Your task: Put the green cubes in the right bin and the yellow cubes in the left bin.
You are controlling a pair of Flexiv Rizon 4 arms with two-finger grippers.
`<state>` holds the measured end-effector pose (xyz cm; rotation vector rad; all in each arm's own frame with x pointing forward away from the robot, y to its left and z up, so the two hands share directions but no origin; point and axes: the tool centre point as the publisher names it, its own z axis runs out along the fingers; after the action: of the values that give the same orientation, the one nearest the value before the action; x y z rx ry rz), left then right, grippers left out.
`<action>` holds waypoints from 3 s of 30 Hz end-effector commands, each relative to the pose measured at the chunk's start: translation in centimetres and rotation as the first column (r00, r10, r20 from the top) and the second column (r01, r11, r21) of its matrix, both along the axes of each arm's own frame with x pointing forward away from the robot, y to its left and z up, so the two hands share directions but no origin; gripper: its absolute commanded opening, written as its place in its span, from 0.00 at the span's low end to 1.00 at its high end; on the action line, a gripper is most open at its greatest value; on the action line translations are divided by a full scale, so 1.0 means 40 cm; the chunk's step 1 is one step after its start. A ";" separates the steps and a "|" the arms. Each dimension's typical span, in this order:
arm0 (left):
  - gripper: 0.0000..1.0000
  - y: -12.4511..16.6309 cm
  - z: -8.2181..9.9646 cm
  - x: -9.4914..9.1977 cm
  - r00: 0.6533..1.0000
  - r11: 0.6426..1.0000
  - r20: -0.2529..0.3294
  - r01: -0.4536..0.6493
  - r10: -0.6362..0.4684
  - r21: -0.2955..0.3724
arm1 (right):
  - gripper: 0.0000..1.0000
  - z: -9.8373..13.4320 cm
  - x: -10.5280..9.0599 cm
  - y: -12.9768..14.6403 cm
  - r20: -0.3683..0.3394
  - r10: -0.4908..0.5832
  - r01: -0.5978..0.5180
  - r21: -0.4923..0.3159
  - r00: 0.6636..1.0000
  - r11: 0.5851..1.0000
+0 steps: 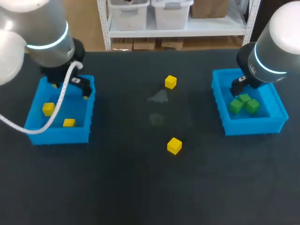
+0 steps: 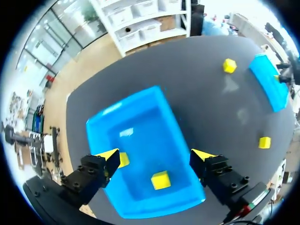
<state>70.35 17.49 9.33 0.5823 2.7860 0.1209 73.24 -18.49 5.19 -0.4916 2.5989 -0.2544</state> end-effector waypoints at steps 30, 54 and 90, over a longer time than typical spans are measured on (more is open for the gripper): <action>1.00 -0.533 0.050 -0.214 0.826 0.828 -0.067 0.555 -0.560 -0.076 | 1.00 -0.001 -0.003 -0.001 0.004 -0.001 0.001 0.000 1.000 1.000; 1.00 -0.657 -0.089 -0.295 0.723 0.743 -0.195 0.667 -0.662 -0.050 | 1.00 -0.001 -0.003 -0.001 0.004 -0.001 0.001 0.000 1.000 1.000; 0.00 -0.676 -0.260 -0.328 0.754 0.786 -0.314 0.617 -0.577 0.037 | 1.00 -0.001 -0.003 -0.001 0.004 -0.001 0.001 0.000 1.000 1.000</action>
<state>57.20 -9.72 -1.07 1.6188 2.7002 0.1005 73.24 -18.50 5.20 -0.4916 2.5989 -0.2544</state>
